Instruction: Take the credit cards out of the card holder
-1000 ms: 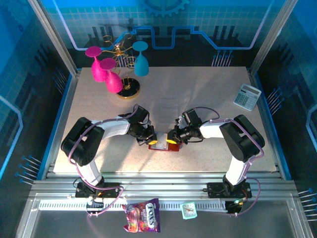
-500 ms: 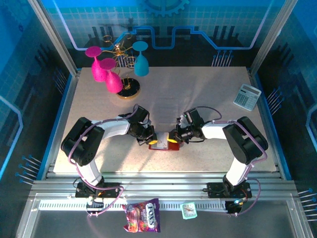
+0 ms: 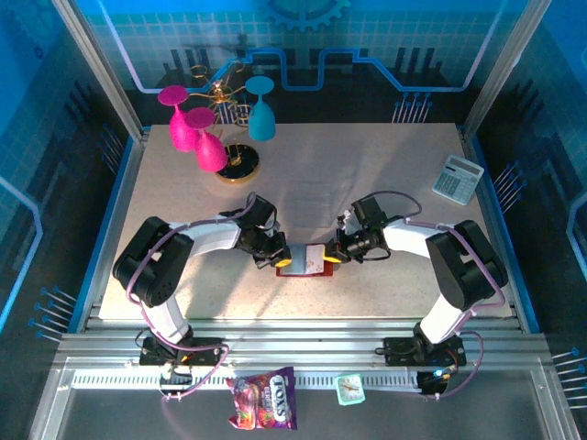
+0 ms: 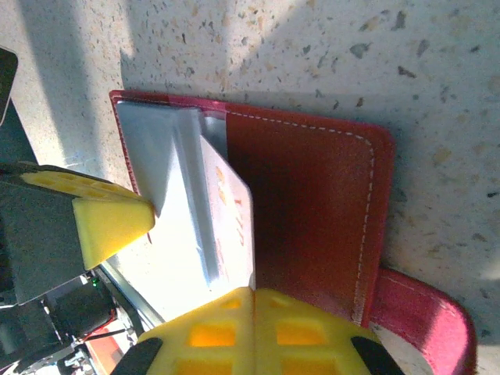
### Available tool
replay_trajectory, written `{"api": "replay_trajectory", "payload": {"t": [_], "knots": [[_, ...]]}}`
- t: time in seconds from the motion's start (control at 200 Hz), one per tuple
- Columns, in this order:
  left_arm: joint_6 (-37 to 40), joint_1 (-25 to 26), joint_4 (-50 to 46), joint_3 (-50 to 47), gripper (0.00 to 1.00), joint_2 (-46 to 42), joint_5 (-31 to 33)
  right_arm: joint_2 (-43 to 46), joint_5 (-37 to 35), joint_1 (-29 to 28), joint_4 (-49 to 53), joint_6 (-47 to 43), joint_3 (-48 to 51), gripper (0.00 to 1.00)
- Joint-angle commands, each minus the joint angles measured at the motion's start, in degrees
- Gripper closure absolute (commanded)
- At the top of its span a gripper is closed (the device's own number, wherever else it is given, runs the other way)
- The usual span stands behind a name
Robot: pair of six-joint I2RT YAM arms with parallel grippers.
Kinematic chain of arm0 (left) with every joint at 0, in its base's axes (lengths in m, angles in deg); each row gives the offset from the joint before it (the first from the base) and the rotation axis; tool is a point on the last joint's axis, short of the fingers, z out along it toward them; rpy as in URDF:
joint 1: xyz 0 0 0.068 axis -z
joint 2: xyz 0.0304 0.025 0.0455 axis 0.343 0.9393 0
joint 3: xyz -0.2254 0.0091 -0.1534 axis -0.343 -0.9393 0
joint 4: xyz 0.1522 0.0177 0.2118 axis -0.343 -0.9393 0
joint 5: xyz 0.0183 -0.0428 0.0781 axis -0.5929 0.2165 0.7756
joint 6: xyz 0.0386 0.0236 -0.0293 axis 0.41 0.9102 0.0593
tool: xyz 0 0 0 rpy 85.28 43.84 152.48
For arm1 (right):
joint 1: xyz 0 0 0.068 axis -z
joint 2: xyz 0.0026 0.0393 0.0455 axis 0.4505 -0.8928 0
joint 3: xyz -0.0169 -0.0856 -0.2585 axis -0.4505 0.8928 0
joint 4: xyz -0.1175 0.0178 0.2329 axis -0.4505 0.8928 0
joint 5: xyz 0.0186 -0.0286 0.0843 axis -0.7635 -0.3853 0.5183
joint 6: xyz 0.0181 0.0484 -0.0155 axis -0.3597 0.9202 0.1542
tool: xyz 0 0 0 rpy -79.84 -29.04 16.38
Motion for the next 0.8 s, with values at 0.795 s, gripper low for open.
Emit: {"api": "replay_trajectory", "payload": {"t": [0.795], "knots": [[-0.8,0.38,-0.3,-2.16,0.93,-0.52,0.56,0.74,1.52,-2.84,-7.24,7.96,2.83,0.86]]}}
